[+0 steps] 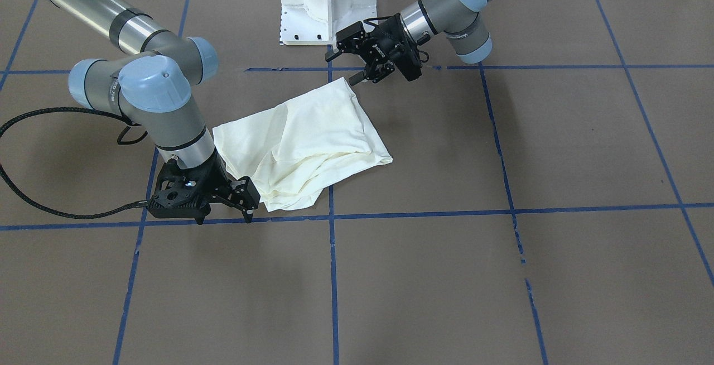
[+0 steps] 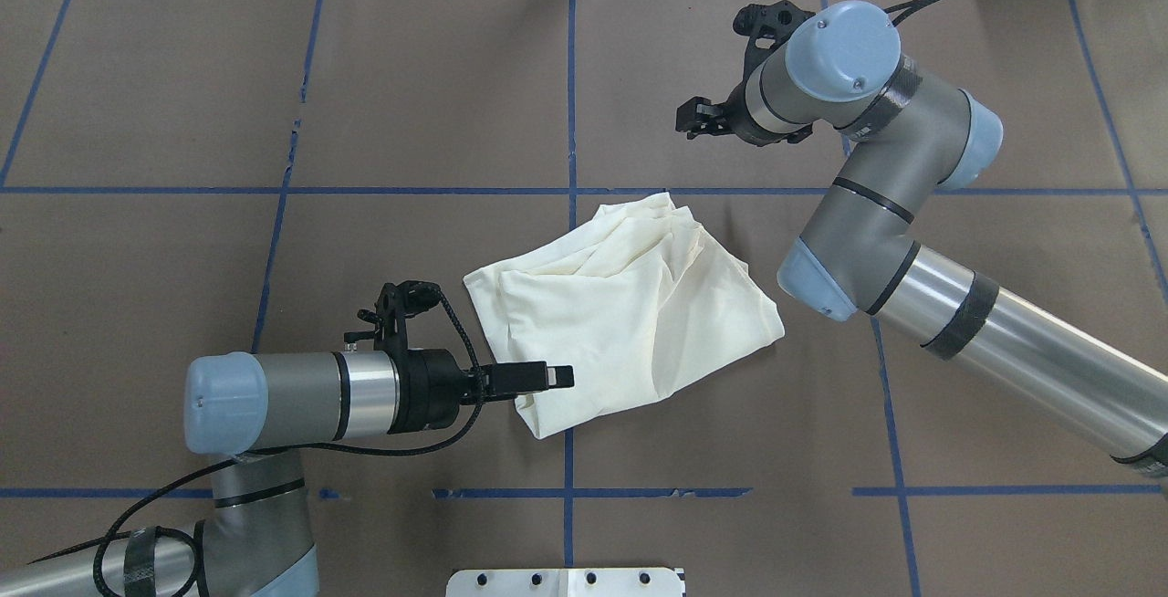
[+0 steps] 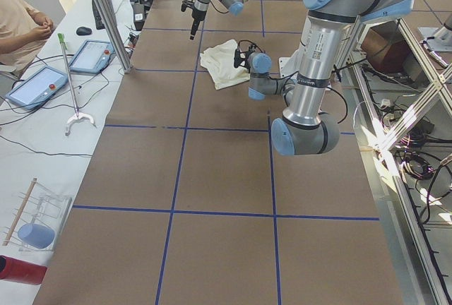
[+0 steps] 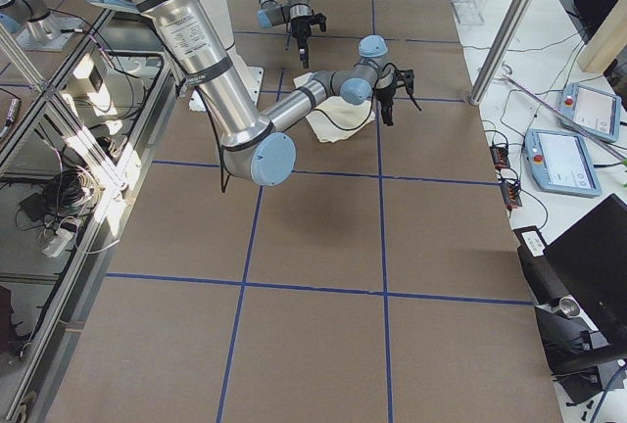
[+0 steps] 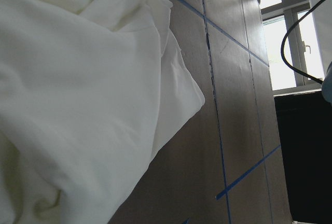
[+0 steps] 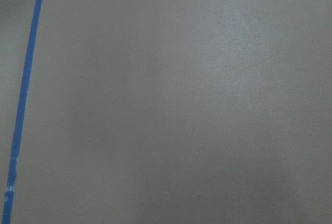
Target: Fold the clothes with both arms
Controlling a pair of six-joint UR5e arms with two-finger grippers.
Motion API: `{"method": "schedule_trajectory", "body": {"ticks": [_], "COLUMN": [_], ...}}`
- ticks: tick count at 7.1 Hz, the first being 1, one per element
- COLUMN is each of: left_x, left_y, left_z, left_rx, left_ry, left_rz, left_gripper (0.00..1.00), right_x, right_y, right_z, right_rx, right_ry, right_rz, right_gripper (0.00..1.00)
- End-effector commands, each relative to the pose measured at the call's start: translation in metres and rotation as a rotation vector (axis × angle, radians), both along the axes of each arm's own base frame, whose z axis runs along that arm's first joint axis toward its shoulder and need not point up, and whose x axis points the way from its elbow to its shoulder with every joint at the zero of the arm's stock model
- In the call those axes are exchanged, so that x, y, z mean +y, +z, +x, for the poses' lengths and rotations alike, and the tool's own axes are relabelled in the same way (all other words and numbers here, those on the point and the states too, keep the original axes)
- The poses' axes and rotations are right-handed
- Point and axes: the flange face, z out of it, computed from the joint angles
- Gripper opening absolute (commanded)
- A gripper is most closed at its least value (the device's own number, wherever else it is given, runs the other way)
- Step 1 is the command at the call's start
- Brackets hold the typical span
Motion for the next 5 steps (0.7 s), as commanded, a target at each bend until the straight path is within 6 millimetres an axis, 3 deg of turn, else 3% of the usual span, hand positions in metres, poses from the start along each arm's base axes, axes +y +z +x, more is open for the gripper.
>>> {"method": "schedule_trajectory", "body": {"ticks": [1, 3, 5], "left_x": [-0.027, -0.073, -0.089], "left_y": [0.016, 0.021, 0.026], "left_z": [0.002, -0.006, 0.022], "left_rx": [-0.067, -0.157, -0.201], "left_ry": [-0.09, -0.162, -0.17], "left_rz": [-0.063, -0.142, -0.156], "left_gripper": [0.97, 0.87, 0.87], "right_x": [0.0, 0.005, 0.006], "right_y": [-0.001, -0.002, -0.001], "right_z": [0.0, 0.005, 0.004], "right_rx": [-0.003, -0.01, -0.008], "right_ry": [0.004, 0.007, 0.007], "right_rz": [-0.002, 0.003, 0.003], "right_gripper": [1.0, 1.0, 1.0]}}
